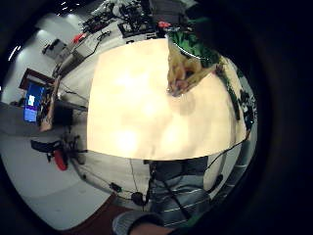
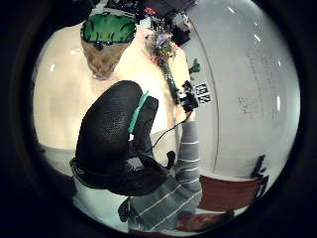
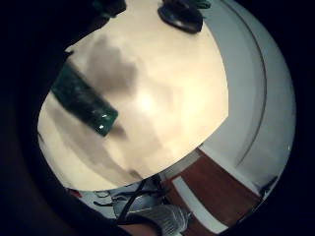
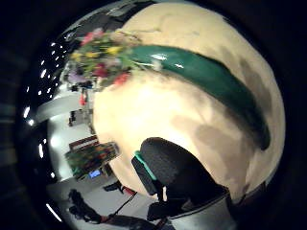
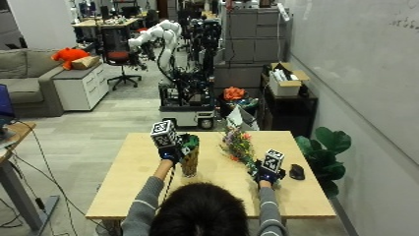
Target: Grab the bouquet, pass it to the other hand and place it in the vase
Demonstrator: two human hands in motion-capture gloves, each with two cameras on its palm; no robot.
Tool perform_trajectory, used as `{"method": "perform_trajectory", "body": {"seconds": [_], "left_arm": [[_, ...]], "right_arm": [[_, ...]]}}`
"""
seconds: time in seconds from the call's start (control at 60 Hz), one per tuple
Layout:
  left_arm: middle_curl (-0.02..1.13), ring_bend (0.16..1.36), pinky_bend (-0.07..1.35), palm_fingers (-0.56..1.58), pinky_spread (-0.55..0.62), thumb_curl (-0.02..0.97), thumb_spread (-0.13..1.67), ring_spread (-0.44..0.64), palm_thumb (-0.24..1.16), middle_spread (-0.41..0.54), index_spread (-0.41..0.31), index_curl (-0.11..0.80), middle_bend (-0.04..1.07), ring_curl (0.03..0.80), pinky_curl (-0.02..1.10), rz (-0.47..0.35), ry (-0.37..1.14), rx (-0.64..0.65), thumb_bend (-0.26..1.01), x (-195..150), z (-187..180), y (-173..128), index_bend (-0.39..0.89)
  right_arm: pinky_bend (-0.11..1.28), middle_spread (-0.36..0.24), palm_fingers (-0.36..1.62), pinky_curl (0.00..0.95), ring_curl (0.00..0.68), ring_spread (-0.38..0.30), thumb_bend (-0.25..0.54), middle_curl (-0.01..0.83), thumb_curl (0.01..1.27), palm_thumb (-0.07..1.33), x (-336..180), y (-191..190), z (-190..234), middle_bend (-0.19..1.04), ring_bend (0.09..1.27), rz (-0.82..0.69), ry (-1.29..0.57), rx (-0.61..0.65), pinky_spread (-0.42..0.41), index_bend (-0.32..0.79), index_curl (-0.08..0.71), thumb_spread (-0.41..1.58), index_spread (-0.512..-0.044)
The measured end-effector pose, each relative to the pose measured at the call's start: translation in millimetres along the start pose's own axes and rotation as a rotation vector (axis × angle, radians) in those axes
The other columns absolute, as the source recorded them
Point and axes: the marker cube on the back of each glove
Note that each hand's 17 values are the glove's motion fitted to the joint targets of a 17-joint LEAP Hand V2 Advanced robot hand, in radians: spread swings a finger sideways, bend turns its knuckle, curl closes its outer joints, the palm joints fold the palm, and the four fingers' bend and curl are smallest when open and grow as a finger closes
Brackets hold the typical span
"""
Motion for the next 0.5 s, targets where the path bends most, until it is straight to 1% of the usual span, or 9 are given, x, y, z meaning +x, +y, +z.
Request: {"method": "perform_trajectory", "body": {"seconds": [0.117, 0.133, 0.183, 0.2, 0.25, 0.283, 0.333, 0.433, 0.5], "left_arm": [[0.36, 0.33, 0.16, 0.53, 0.27, 0.287, 1.13, 0.19, 0.21, 0.026, -0.116, 0.417, 0.19, 0.278, 0.28, 0.001, -0.019, 0.001, -0.01, -5.4, 8.5, -9.3, 0.19], [0.36, 0.32, 0.16, 0.53, 0.27, 0.287, 1.13, 0.18, 0.22, 0.025, -0.117, 0.417, 0.19, 0.279, 0.28, 0.002, -0.023, -0.002, -0.01, -6.1, 9.4, -9.8, 0.19], [0.36, 0.32, 0.16, 0.54, 0.27, 0.29, 1.14, 0.18, 0.22, 0.022, -0.119, 0.421, 0.19, 0.28, 0.28, -0.008, -0.03, -0.02, -0.01, -7.3, 11.1, -8.4, 0.19], [0.37, 0.32, 0.16, 0.54, 0.27, 0.29, 1.14, 0.18, 0.23, 0.022, -0.119, 0.421, 0.19, 0.28, 0.28, -0.011, -0.03, -0.024, -0.02, -7.3, 11.8, -8.2, 0.19], [0.37, 0.31, 0.16, 0.54, 0.27, 0.291, 1.14, 0.18, 0.23, 0.02, -0.12, 0.423, 0.19, 0.282, 0.27, -0.008, -0.023, -0.024, -0.02, -6.5, 14.8, -10.0, 0.19], [0.37, 0.31, 0.16, 0.54, 0.27, 0.291, 1.14, 0.18, 0.23, 0.019, -0.121, 0.424, 0.19, 0.282, 0.27, -0.004, -0.019, -0.026, -0.02, -6.6, 17.2, -12.4, 0.19], [0.37, 0.31, 0.16, 0.54, 0.27, 0.291, 1.14, 0.18, 0.23, 0.018, -0.121, 0.424, 0.19, 0.283, 0.27, -0.009, -0.024, -0.026, -0.02, -7.5, 18.8, -14.1, 0.19], [0.38, 0.31, 0.16, 0.54, 0.27, 0.292, 1.14, 0.17, 0.23, 0.017, -0.122, 0.425, 0.19, 0.285, 0.26, -0.009, -0.021, -0.029, -0.02, -7.7, 19.6, -15.7, 0.19], [0.38, 0.3, 0.16, 0.54, 0.27, 0.292, 1.14, 0.17, 0.23, 0.017, -0.121, 0.427, 0.19, 0.286, 0.26, -0.009, -0.022, -0.016, -0.02, -4.3, 13.3, -9.4, 0.19]], "right_arm": [[0.69, -0.022, 0.18, 0.359, 0.315, 0.019, -0.018, 0.337, 0.28, 0.28, 4.6, -1.4, 29.5, 0.23, 0.62, 0.067, 0.116, -0.062, 0.197, 0.08, 0.124, 1.03, -0.355], [0.66, -0.025, 0.28, 0.351, 0.326, 0.0, -0.003, 0.354, 0.29, 0.31, 4.4, -2.3, 31.5, 0.28, 0.65, 0.066, 0.127, -0.053, 0.174, 0.1, 0.131, 1.04, -0.354], [0.64, -0.043, 0.44, 0.34, 0.321, -0.044, 0.009, 0.36, 0.3, 0.36, 0.5, -3.5, 32.9, 0.29, 0.64, 0.033, 0.145, -0.014, 0.099, 0.17, 0.153, 1.05, -0.338], [0.63, -0.047, 0.46, 0.334, 0.318, -0.055, 0.011, 0.358, 0.3, 0.38, -0.1, -4.8, 31.7, 0.28, 0.64, 0.033, 0.153, 0.014, 0.082, 0.17, 0.158, 1.05, -0.331], [0.68, -0.067, 0.77, 0.341, 0.339, -0.11, 0.035, 0.372, 0.31, 0.46, 2.5, -8.9, 26.3, 0.3, 0.69, 0.054, 0.204, 0.08, -0.053, 0.15, 0.172, 1.06, -0.29], [0.66, -0.083, 1.0, 0.329, 0.341, -0.141, 0.063, 0.384, 0.32, 0.53, 1.7, -5.0, 25.2, 0.33, 0.71, 0.041, 0.225, 0.023, -0.142, 0.17, 0.19, 1.06, -0.264], [0.63, -0.11, 1.17, 0.34, 0.365, -0.178, 0.1, 0.407, 0.34, 0.63, -2.1, -4.8, 21.8, 0.34, 0.7, 0.047, 0.225, -0.023, -0.22, 0.22, 0.242, 1.08, -0.253], [0.64, -0.151, 1.29, 0.374, 0.418, -0.219, 0.155, 0.446, 0.36, 0.77, -3.7, -4.9, 9.9, 0.36, 0.71, 0.032, 0.172, -0.109, -0.312, 0.21, 0.31, 1.15, -0.257], [0.58, -0.186, 1.39, 0.366, 0.444, -0.231, 0.183, 0.478, 0.39, 0.85, 0.7, 3.2, 0.8, 0.44, 0.79, 0.132, 0.168, -0.203, -0.342, 0.16, 0.327, 1.16, -0.252]]}}
